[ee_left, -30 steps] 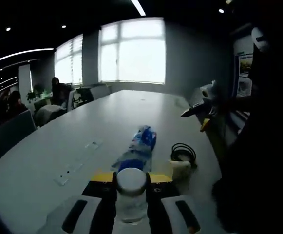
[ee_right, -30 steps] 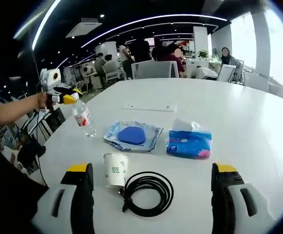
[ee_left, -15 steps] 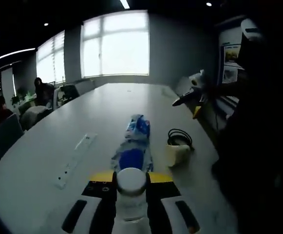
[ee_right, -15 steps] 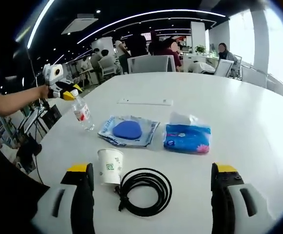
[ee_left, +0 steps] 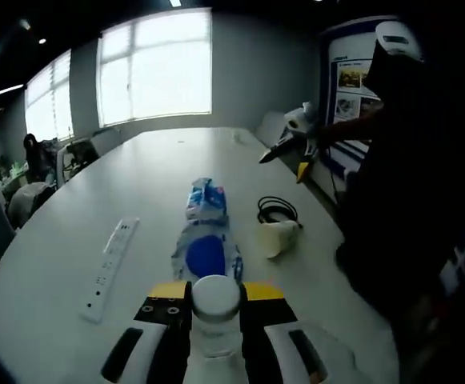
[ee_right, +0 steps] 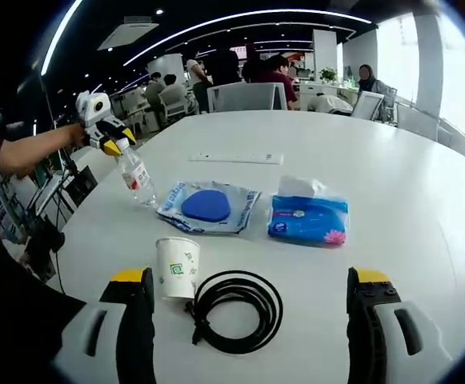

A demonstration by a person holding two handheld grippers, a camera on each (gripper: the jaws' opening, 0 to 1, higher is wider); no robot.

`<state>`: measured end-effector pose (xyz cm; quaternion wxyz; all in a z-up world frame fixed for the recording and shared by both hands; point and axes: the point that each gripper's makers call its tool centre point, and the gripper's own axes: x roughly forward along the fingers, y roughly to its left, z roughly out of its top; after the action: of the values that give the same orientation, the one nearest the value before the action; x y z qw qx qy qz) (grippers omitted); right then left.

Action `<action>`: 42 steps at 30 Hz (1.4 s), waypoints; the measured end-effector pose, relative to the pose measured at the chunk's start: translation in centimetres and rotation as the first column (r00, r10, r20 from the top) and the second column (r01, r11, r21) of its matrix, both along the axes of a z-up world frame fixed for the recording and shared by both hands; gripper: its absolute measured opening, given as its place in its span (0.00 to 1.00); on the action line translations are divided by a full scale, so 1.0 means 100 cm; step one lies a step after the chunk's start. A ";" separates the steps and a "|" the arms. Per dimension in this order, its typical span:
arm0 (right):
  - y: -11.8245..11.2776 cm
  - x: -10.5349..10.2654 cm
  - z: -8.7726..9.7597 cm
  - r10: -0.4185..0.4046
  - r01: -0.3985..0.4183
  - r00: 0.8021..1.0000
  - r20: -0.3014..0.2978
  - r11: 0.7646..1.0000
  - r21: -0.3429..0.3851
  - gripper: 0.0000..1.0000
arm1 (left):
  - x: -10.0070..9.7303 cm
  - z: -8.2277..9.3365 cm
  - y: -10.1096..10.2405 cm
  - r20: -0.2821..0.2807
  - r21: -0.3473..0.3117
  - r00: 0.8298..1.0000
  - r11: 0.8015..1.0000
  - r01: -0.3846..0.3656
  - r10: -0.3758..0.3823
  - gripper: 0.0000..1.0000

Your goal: Arrange the tabletop items into an orderly group along one side of the table until the central work area is clear of visible clutter.

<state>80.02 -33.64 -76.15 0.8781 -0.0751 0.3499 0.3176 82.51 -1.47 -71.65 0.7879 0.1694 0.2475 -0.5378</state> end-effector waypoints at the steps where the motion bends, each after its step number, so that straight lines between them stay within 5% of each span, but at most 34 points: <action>1: 0.001 0.000 0.000 0.001 -0.001 1.000 -0.001 1.000 -0.002 0.97 | 0.000 -0.002 0.001 -0.006 0.002 1.000 1.000 0.008 -0.008 0.19; 22: 0.006 -0.004 -0.004 0.023 -0.023 1.000 -0.015 1.000 -0.001 0.97 | -0.001 -0.001 0.005 0.002 -0.006 0.997 0.997 0.083 -0.083 0.22; 42: 0.013 0.000 -0.001 0.041 -0.041 0.999 -0.003 0.998 0.043 0.97 | 0.001 0.011 0.008 0.021 0.029 1.000 1.000 -0.006 0.006 0.26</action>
<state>80.00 -32.36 -76.29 0.8721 -0.0626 0.3432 0.3433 82.63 -0.68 -70.53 0.7894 0.1858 0.2479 -0.5300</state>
